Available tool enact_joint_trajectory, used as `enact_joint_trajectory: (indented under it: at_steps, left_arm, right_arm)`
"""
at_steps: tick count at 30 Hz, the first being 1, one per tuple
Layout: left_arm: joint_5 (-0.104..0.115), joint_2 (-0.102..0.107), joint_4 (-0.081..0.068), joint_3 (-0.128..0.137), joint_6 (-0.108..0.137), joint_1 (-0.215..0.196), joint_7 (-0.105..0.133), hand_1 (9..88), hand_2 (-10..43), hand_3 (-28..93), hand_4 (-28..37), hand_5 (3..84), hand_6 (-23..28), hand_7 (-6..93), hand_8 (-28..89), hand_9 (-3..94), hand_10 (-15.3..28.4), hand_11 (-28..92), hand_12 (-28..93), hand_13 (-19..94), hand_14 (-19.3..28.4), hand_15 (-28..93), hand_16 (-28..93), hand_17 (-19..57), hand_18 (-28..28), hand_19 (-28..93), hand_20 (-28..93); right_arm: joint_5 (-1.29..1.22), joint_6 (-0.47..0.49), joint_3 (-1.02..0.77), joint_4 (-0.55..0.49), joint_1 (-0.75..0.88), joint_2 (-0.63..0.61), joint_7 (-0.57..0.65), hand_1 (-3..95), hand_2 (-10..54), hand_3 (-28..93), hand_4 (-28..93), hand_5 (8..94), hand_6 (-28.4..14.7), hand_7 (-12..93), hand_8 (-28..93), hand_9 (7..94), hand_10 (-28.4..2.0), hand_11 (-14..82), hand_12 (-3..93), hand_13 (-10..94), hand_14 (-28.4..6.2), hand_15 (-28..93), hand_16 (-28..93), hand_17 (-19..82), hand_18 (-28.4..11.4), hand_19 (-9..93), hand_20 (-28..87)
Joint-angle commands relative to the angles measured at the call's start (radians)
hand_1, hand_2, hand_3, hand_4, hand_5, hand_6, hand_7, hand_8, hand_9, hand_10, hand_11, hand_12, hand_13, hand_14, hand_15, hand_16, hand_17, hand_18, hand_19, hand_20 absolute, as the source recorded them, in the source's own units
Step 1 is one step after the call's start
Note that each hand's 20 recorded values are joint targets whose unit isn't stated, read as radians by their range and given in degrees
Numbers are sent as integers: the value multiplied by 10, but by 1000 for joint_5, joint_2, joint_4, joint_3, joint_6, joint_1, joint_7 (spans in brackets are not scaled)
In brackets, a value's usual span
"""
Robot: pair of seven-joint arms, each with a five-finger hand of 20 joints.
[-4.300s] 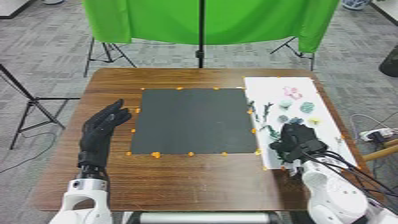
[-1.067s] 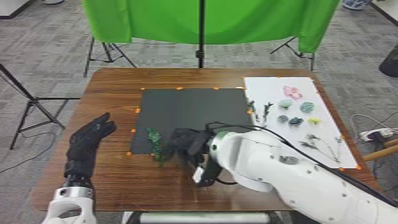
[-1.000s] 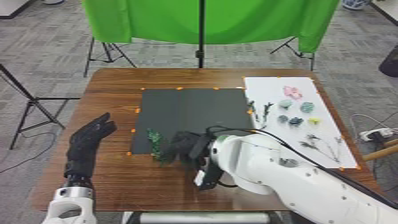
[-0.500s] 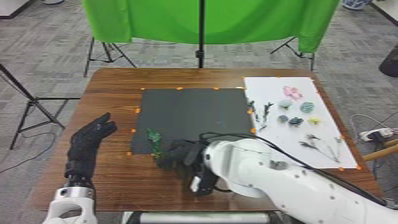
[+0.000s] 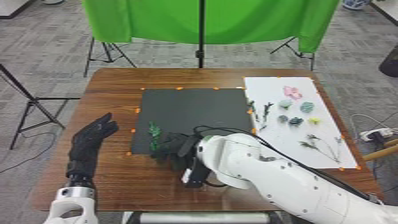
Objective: Arrange flowers
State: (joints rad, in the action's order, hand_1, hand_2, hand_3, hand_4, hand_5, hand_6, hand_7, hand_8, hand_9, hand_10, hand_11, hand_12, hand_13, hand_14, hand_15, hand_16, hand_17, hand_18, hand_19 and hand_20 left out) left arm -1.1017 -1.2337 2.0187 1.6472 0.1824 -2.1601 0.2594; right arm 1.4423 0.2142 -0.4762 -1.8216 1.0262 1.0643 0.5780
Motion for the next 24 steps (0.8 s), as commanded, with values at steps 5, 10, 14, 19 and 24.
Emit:
enact_joint_trajectory:
  at_steps: [5,10,14,19,24]
  left_arm:
    - [4,-10,-7,-7,-15,-4,-6,279,-38,646,-202,479,40,82,-56,458,133,159,124,353,167,232,16,52,106,37,196]
    - [2,-13,-6,-6,-17,-4,-3,279,-37,646,-202,478,40,82,-56,459,133,160,125,353,167,232,16,52,106,37,195]
    - [2,-14,-4,-4,-15,-6,-3,279,-38,646,-200,479,40,82,-56,459,134,160,124,353,166,231,17,51,106,37,196]
    - [4,-18,0,4,-11,-15,-3,280,-38,646,-200,479,40,82,-56,458,134,160,124,353,166,231,17,52,106,36,195]
    - [2,-23,4,7,-9,-21,-1,280,-38,646,-201,479,40,82,-56,459,134,160,124,353,167,232,17,51,106,36,195]
  right_arm:
    - [-14,-55,-20,36,-8,23,9,196,132,619,-99,683,-38,101,-76,869,-161,355,268,918,-66,530,317,663,-125,932,435]
    - [-38,-55,-51,18,10,13,8,197,130,617,-100,684,-39,101,-76,870,-161,356,267,918,-66,531,315,663,-125,932,434]
    - [-75,-15,-122,-54,57,-45,0,194,107,619,-99,692,-38,107,-74,867,-161,356,268,918,-65,530,314,663,-124,932,432]
    - [-137,49,-283,-170,153,-153,0,196,82,612,-97,700,-43,115,-65,856,-167,344,265,909,-68,515,312,651,-124,932,413]
    - [-134,32,-566,-300,334,-272,-38,219,63,592,-94,703,-46,119,-57,828,-172,313,261,885,-79,497,314,619,-133,932,380]
